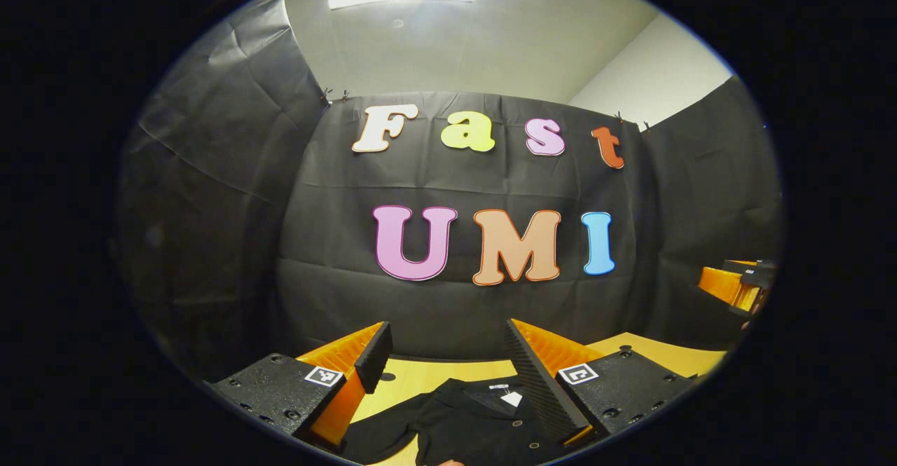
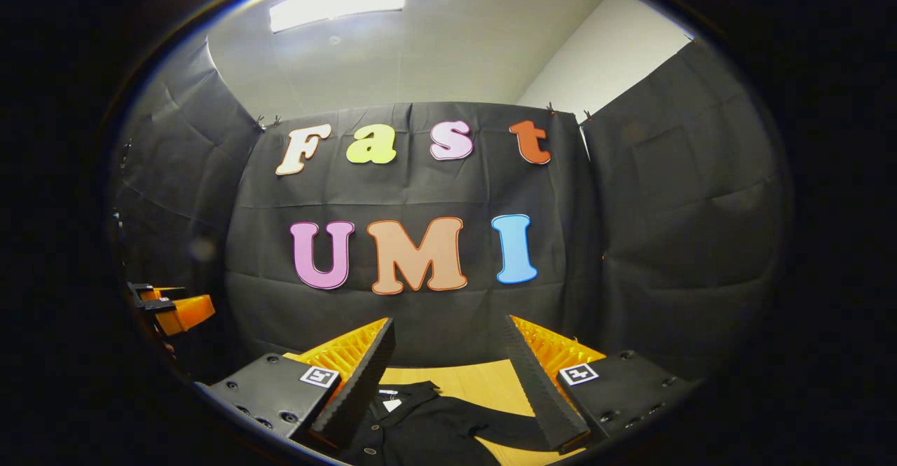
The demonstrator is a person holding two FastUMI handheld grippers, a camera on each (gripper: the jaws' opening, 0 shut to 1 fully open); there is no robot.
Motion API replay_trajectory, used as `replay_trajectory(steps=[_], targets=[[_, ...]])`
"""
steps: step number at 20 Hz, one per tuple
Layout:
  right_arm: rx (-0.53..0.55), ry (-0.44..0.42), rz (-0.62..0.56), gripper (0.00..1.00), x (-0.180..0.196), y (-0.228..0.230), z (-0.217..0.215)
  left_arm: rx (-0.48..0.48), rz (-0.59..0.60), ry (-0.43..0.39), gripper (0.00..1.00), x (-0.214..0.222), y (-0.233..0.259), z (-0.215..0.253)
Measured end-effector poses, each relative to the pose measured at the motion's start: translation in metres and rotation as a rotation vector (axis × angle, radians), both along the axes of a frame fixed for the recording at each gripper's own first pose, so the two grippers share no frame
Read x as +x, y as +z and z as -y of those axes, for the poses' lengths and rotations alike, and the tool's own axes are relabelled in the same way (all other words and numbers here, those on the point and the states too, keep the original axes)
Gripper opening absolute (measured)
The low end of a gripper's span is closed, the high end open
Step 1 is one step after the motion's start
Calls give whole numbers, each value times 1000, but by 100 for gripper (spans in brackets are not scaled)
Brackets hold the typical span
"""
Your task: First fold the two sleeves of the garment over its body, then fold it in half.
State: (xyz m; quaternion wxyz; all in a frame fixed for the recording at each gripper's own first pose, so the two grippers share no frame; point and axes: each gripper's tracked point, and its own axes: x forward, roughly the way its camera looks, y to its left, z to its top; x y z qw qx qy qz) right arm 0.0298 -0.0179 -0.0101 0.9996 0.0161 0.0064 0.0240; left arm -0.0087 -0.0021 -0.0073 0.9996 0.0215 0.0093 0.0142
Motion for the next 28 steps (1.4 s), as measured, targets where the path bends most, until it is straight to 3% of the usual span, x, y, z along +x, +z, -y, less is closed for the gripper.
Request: replay_trajectory(steps=[18,28], targets=[[13,-58,32,98,-11,7,12,1,-2,-8,97,-1,2,-5],[11,-83,0,98,8,0,40,-6,-22,13,97,10,-2,5]])
